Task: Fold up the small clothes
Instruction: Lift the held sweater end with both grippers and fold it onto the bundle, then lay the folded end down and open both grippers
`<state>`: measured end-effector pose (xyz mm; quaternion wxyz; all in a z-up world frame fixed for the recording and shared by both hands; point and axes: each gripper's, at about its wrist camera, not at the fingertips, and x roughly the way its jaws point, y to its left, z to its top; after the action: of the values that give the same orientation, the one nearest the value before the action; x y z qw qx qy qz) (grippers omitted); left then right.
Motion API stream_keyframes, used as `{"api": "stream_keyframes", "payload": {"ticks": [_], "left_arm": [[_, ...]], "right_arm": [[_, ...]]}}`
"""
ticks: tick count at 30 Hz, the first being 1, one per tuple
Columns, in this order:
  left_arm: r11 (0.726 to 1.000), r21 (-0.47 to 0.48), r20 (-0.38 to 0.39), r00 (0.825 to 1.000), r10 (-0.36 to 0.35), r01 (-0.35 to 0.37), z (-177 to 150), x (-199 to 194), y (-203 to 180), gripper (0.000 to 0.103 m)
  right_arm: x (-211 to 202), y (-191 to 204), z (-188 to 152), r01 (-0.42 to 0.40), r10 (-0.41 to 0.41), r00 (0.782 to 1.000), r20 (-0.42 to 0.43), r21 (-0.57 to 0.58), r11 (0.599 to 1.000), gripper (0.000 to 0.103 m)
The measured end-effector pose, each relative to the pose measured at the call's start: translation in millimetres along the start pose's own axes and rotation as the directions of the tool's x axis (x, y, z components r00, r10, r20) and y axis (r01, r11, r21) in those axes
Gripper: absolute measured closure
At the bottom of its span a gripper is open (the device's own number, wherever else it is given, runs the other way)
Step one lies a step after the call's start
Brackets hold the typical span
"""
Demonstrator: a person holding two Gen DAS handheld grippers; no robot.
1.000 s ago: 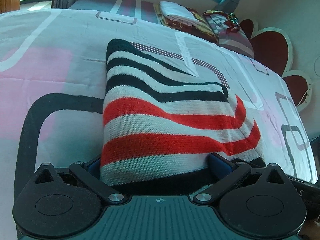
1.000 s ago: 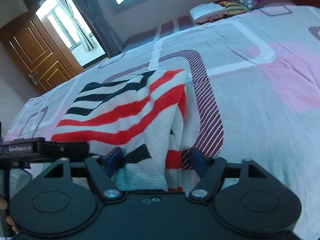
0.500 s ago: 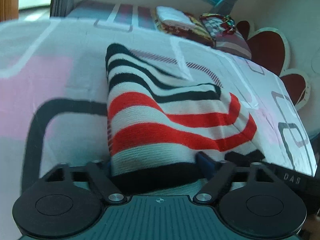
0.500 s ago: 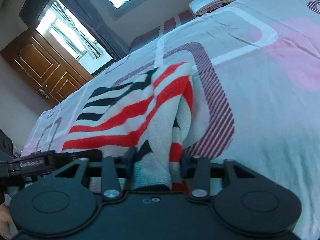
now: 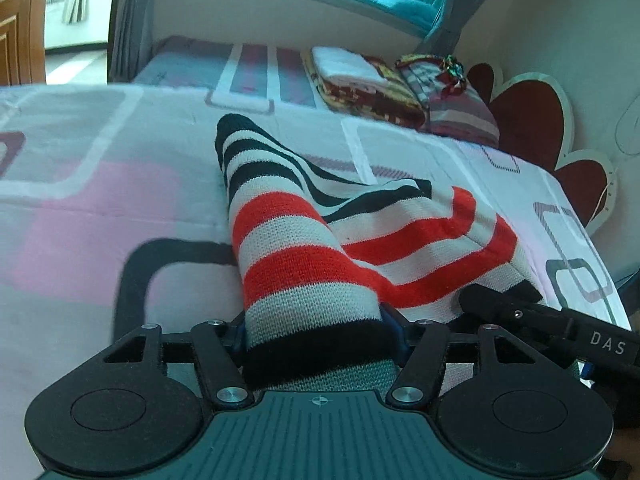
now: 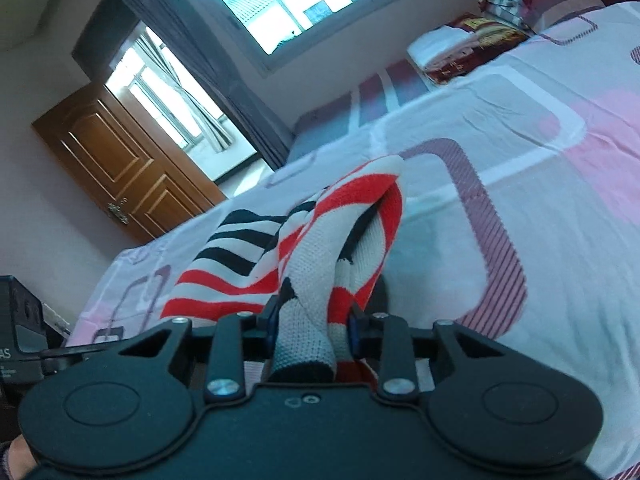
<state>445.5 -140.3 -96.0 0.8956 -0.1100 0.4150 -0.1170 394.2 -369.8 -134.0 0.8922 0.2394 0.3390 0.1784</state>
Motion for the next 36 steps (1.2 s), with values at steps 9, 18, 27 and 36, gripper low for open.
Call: {"api": "stream_keyframes", "payload": {"ticks": [9,18,27,36], "left_arm": [[1.0,-0.023,0.054,0.998,0.008,-0.007,5,-48,63,0.041],[0.999,-0.038,0.081,0.996,0.027,-0.024,19,-87,195,0.041],[0.994,-0.063,0.048,0.994,0.094,-0.091,27,-64,300,0.041],[0.984,-0.011,0.05,0.983,0.177,-0.176,14,-32,314,0.018]], "right_arm": [[9,58,-4,-0.048,0.049,0.998,0.032,-0.043,0.998,0.072],[59,147,-36,-0.063,0.065,0.997,0.05,-0.039,0.997,0.072],[142,201,-68,-0.09,0.091,0.995,0.032,-0.005,0.996,0.072],[184,180,-85,0.09,-0.09,0.995,-0.038,-0.019,0.996,0.06]]}}
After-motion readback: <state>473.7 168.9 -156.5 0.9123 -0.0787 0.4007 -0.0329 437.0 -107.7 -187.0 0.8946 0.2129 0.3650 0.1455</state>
